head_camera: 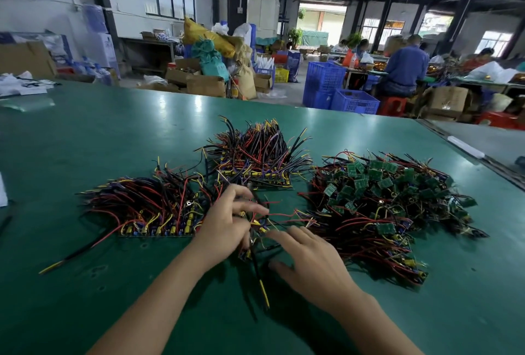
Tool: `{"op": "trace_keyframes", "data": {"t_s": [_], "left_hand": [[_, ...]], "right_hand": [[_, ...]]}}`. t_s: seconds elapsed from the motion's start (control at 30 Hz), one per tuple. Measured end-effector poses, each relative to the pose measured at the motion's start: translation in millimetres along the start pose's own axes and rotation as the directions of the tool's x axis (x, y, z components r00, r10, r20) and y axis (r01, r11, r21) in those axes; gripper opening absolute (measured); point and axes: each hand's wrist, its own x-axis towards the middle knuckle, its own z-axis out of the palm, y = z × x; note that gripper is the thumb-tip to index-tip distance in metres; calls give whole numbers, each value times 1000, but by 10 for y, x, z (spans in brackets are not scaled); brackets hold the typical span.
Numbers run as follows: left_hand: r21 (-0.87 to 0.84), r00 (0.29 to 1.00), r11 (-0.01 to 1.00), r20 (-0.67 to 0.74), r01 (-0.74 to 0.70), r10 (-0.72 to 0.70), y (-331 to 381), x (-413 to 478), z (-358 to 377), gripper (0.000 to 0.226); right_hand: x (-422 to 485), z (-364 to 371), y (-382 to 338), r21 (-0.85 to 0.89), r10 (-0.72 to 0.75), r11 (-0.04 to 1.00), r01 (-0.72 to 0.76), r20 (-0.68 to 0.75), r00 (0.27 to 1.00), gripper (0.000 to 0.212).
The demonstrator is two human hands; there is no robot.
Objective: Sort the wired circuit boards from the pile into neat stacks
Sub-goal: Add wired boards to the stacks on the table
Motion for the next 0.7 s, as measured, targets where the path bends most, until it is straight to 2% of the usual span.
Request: {"op": "trace_keyframes", "data": {"t_s": [0.03, 0.07, 0.13, 0.2, 0.27, 0.33, 0.4, 0.47, 0.53, 0.6, 0.7], "left_hand": [[231, 994, 967, 4, -111, 113, -36, -5, -54, 50], [422, 985, 891, 48, -170, 165, -70, -8, -112, 51], [614, 981, 766, 145, -190, 127, -130, -24, -202, 54], [655, 968, 717, 223, -238, 118, -176, -17, -223, 54], [670, 943, 666, 272, -328, 190, -209, 8, -199, 42], [690, 933, 628, 263, -360, 246, -221, 33, -177, 27], [673, 933, 650, 204, -353, 296, -229, 48, -175, 16], [637, 924, 681, 145, -361, 353, -221, 46, -180, 17], [650, 919, 661, 171, -376, 354, -213, 38, -176, 13], [717, 932, 600, 218, -354, 288, -231, 20, -136, 31], [783, 934, 534, 163, -318, 317, -245, 26, 12, 47]], "right_hand": [[-4, 8, 9, 47, 88, 995, -90, 48, 995, 60], [-12, 21, 24, 108, 169, 978, -178, 94, 981, 64], [-22, 40, 72, 131, 247, 956, -263, 124, 961, 62], [-14, 29, 103, 47, 281, 956, -290, 144, 949, 51], [-1, 16, 108, 47, 310, 947, -318, 125, 943, 36], [2, -3, 83, 99, 315, 941, -323, 89, 945, 26], [7, -32, 67, 167, 331, 929, -330, 22, 943, 20], [-4, -60, 85, 232, 376, 906, -353, -60, 925, 15], [-18, -86, 111, 331, 438, 864, -379, -124, 890, 10], [-21, -107, 122, 437, 468, 822, -366, -150, 871, 4], [-18, -113, 94, 522, 451, 790, -323, -138, 882, 17]]}}
